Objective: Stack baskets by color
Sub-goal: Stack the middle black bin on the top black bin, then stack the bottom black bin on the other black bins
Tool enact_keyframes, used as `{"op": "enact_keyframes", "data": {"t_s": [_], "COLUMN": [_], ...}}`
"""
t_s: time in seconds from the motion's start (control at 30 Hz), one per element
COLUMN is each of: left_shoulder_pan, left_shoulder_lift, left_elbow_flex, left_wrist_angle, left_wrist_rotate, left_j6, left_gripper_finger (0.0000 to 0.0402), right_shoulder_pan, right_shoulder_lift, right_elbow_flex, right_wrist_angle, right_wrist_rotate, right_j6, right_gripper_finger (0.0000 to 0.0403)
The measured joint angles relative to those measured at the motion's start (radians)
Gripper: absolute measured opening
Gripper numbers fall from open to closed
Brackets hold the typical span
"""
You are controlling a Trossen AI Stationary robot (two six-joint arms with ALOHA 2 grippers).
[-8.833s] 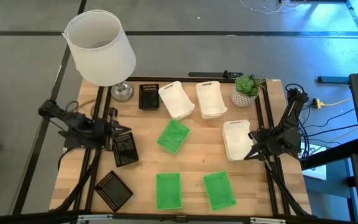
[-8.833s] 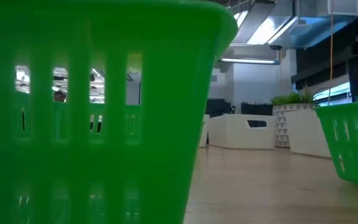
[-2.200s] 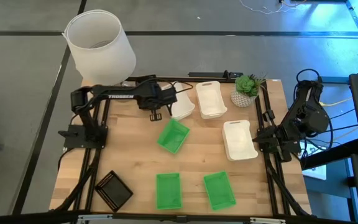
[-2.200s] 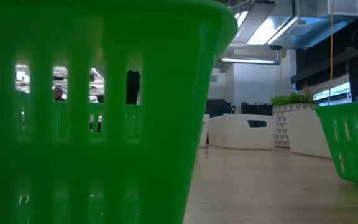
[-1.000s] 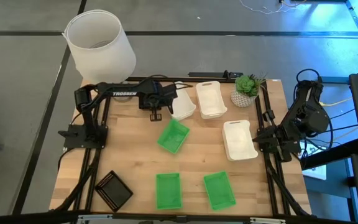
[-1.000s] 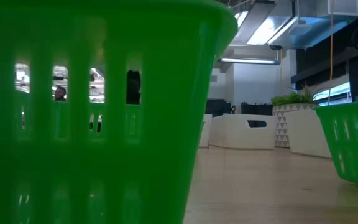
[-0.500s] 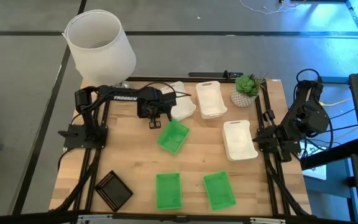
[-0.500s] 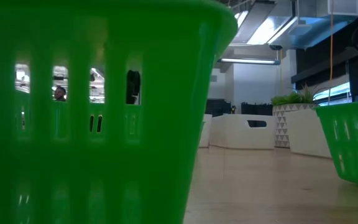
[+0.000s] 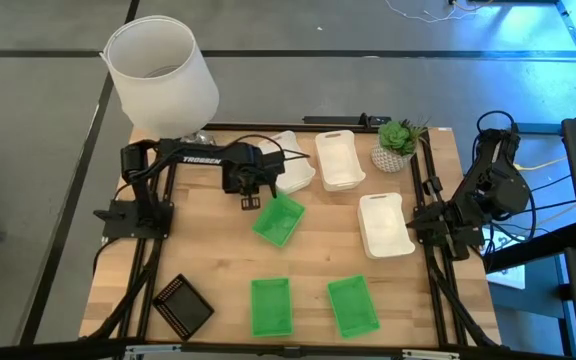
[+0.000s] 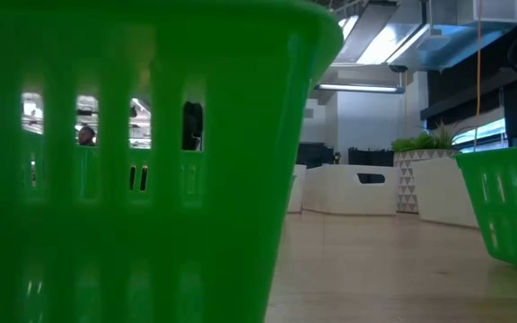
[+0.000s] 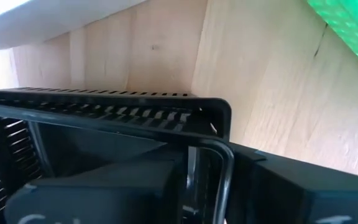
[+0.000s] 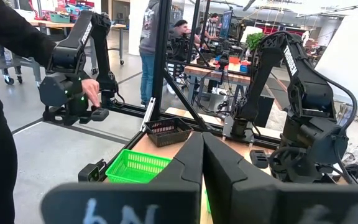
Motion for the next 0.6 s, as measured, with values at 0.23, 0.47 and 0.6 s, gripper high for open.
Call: {"op": "enact_keyframes", "data": {"t_s": [0.23,0.47,0.6], "left_shoulder_pan": [-0.008,-0.014,-0.028], "left_shoulder_lift": [-0.001,-0.014,-0.016], "left_elbow_flex": [0.072,0.188,0.272], "left_wrist_angle": [-0.103,-0.191,-0.268], "left_wrist_rotate": [0.005,0.003,0.050], "left_j6": [-0.036,-0.040,-0.051], "left_gripper_finger": [0.0069,0.0067,0.0067], "right_shoulder_pan": [0.000,0.000,0.000], "right_shoulder_lift": [0.000,0.000,0.000], "right_elbow_flex": [0.000,0.000,0.000], "right_wrist_angle": [0.000,0.000,0.000], "right_wrist_rotate": [0.000,0.000,0.000], "right_j6": [0.000,0.000,0.000], "right_gripper_finger": [0.0007,0.0007,0.0007]}}
